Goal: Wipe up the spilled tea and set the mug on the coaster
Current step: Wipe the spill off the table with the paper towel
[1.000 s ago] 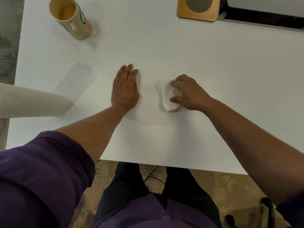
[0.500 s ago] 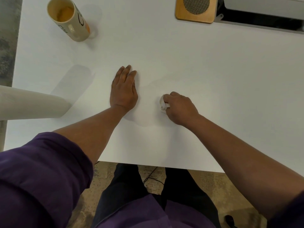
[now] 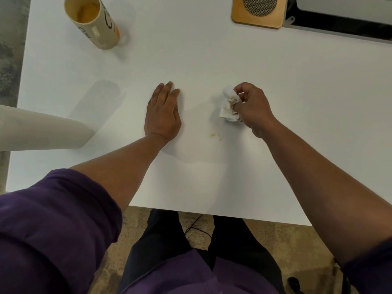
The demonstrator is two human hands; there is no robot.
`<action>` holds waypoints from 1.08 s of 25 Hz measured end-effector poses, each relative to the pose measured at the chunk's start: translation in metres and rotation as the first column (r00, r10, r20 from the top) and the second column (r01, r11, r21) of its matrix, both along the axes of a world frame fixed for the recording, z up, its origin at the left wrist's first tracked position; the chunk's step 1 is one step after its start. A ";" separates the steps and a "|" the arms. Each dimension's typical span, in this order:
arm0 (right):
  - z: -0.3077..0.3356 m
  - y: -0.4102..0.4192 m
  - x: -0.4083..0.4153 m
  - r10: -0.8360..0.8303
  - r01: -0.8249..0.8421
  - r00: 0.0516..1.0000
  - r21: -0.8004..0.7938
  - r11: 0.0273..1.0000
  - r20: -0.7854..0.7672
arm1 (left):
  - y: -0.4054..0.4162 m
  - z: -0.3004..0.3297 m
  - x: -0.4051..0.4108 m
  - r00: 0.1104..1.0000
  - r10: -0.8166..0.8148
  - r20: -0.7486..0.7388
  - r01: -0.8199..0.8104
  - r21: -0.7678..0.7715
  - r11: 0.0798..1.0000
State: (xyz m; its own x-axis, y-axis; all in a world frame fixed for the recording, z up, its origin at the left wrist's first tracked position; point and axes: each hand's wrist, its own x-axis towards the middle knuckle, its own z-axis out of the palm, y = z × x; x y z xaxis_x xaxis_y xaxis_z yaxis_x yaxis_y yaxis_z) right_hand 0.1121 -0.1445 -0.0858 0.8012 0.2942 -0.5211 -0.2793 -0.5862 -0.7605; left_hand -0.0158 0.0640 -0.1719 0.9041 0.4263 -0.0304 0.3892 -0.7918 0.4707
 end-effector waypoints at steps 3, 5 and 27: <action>-0.003 -0.004 0.006 -0.074 0.074 0.997 -0.006 0.997 -0.001 | 0.000 0.001 0.000 1.000 -0.003 0.004 0.003 0.003 1.000; -0.001 -0.006 0.012 -0.099 0.100 0.995 0.007 0.995 -0.030 | 0.000 0.002 0.000 1.000 -0.006 0.001 0.006 0.007 1.000; -0.022 0.062 -0.009 0.786 -0.490 0.501 -0.630 0.602 0.362 | 0.000 0.002 0.001 1.000 -0.007 -0.019 0.007 0.017 1.000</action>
State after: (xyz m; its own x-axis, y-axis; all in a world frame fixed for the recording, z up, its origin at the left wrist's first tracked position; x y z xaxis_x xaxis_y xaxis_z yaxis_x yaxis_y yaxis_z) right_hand 0.1034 -0.0824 -0.1079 0.6290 0.7350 -0.2533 0.6899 -0.6779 -0.2538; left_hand -0.0152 0.0644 -0.1695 0.9062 0.4209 -0.0398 0.3924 -0.8024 0.4496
